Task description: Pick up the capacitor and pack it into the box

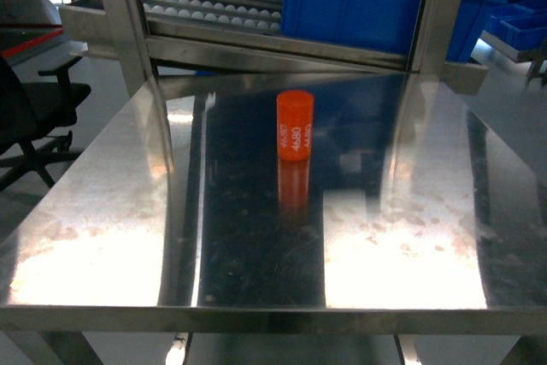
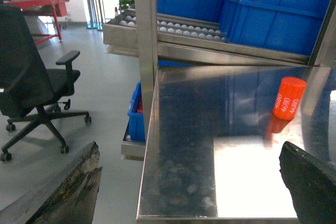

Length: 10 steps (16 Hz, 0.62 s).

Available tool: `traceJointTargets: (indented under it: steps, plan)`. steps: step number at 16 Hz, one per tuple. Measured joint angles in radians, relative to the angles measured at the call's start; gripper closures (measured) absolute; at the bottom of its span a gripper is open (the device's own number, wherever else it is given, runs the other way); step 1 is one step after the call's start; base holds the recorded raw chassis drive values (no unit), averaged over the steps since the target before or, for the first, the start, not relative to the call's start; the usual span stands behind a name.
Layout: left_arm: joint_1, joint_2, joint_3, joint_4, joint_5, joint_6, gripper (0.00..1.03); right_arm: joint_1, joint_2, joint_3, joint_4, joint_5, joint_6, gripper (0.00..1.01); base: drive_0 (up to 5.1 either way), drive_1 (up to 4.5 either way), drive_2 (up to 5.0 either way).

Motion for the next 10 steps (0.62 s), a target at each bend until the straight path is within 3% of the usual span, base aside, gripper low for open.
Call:
traceJointTargets:
  steps: [10]
  plan:
    - [0.000,0.000,0.000,-0.003,-0.001,0.000,0.05,0.000,0.000,0.000,-0.004,0.000,-0.001,0.03,0.0,0.00,0.0]
